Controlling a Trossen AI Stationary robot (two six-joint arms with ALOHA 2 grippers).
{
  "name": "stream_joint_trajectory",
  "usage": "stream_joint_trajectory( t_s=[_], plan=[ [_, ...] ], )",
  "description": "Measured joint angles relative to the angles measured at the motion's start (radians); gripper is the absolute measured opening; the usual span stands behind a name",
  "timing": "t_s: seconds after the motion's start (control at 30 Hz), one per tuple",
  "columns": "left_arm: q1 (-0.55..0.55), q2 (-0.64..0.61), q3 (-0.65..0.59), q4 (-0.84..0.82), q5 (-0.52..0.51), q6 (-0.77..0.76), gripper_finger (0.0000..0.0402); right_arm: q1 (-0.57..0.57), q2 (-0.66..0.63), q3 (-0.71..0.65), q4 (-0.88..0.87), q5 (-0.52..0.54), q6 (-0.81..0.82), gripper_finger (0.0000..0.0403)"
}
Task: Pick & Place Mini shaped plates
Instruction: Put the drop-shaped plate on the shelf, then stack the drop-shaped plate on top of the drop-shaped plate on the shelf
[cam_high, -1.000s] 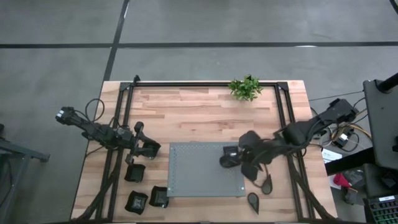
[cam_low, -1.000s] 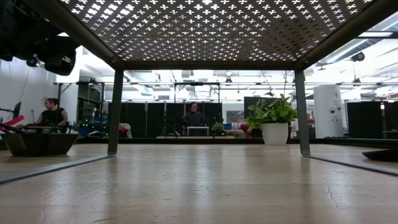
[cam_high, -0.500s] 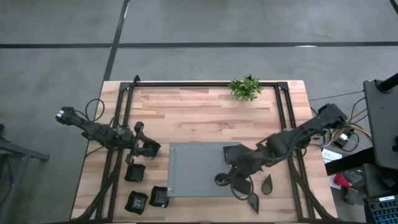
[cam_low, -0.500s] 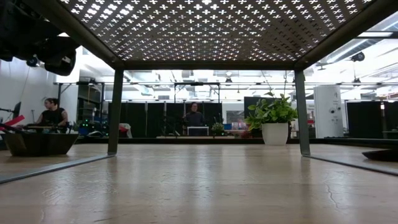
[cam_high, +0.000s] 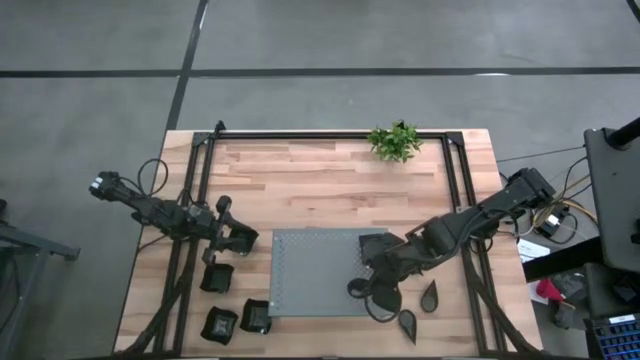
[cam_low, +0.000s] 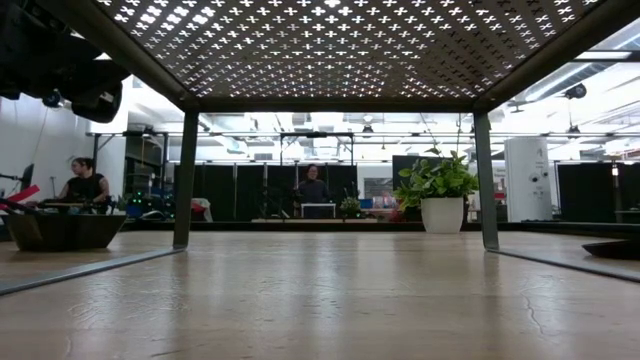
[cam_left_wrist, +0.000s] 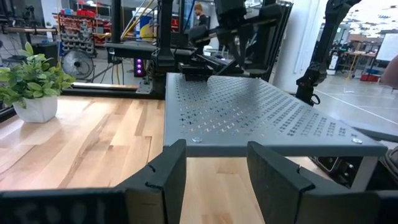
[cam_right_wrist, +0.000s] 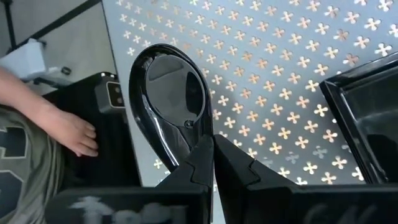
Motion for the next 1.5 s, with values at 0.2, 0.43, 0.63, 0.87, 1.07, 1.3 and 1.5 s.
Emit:
stream_joint_trajectory(
  t_s=[0.2, 0.43, 0.63, 0.87, 1.07, 1.3, 1.5],
  plan=[
    [0.0, 0.001, 0.0, -0.002, 0.0, 0.0, 0.0163, -0.006, 0.0, -0.023, 0.002, 0.006, 0.004, 0.0008],
    [0.0, 0.001, 0.0, -0.003, 0.0, 0.0, 0.0163, -0.007, 0.0, -0.027, 0.006, 0.007, 0.011, 0.0008],
    [-0.001, 0.001, 0.0, -0.005, 0.0, 0.0, 0.0163, -0.008, 0.0, -0.039, 0.006, 0.009, 0.013, 0.0009],
    [-0.001, 0.001, 0.0, -0.005, 0.0, 0.0, 0.0163, -0.008, 0.0, -0.041, 0.008, 0.015, 0.007, 0.0009],
    [-0.001, 0.001, 0.0, -0.005, 0.0, 0.0, 0.0163, -0.008, 0.0, -0.041, 0.008, 0.028, -0.008, 0.002],
    [-0.001, 0.001, 0.0, -0.005, 0.0, 0.0, 0.0163, -0.009, -0.005, -0.041, 0.01, 0.028, -0.006, 0.0064],
    [0.0, 0.001, 0.0, -0.006, 0.0, 0.0, 0.0163, -0.008, -0.039, -0.021, 0.006, 0.024, -0.007, 0.0093]
  ],
)
